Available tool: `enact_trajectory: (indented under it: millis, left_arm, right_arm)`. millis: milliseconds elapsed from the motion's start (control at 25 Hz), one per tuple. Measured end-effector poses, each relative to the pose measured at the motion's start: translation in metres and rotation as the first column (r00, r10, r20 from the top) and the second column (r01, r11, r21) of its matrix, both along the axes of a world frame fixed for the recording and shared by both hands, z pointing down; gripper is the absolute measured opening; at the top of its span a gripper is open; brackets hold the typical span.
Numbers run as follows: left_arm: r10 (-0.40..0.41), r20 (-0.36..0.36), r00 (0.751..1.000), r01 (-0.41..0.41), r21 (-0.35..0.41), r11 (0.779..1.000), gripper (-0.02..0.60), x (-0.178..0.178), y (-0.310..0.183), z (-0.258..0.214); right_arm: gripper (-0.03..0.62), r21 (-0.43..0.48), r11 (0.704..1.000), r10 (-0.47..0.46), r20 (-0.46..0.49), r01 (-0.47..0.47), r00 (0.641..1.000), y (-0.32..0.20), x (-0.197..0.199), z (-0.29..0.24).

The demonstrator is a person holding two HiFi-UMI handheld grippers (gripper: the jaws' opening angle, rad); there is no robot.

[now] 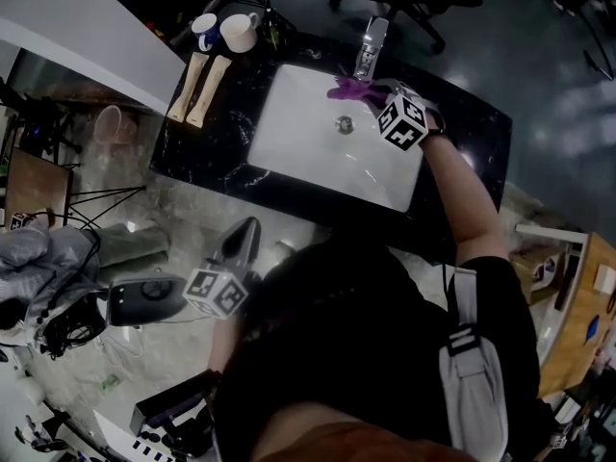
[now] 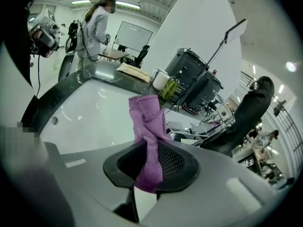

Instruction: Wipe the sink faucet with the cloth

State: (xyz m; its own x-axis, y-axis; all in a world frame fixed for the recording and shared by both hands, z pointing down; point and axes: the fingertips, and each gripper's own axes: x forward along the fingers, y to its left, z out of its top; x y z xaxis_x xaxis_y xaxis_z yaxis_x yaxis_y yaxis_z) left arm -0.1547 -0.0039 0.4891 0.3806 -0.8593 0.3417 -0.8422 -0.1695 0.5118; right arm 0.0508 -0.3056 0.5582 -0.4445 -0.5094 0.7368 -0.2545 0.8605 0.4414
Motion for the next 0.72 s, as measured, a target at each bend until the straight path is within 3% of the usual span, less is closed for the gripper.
enact_trajectory:
  millis: [200,360,560,720]
  left_arm:
    - [-0.034,0.003,0.999,0.034,-0.042,0.999,-0.006,-0.001,0.002,0.009]
    - [-0.063,0.013,0.998,0.064,-0.069,0.996,-0.006,-0.002,0.004,0.015]
    - [-0.093,0.012,0.996,0.094,-0.098,0.991,-0.006,-0.005,0.005,0.023]
    - [-0.087,0.012,0.996,0.088,-0.106,0.99,-0.006,-0.003,0.001,0.026]
  right_arm:
    - [0.081,0.077,0.99,0.117,0.028,-0.119,0.993,-0.047,0.009,0.003]
    - [0.081,0.085,0.968,0.227,0.085,-0.235,0.97,-0.086,0.019,-0.001]
    - [0.081,0.054,0.97,0.234,0.064,-0.238,0.97,-0.093,0.02,0.02]
    - [0.081,-0.006,0.972,0.233,-0.031,-0.234,0.972,-0.095,0.025,0.052]
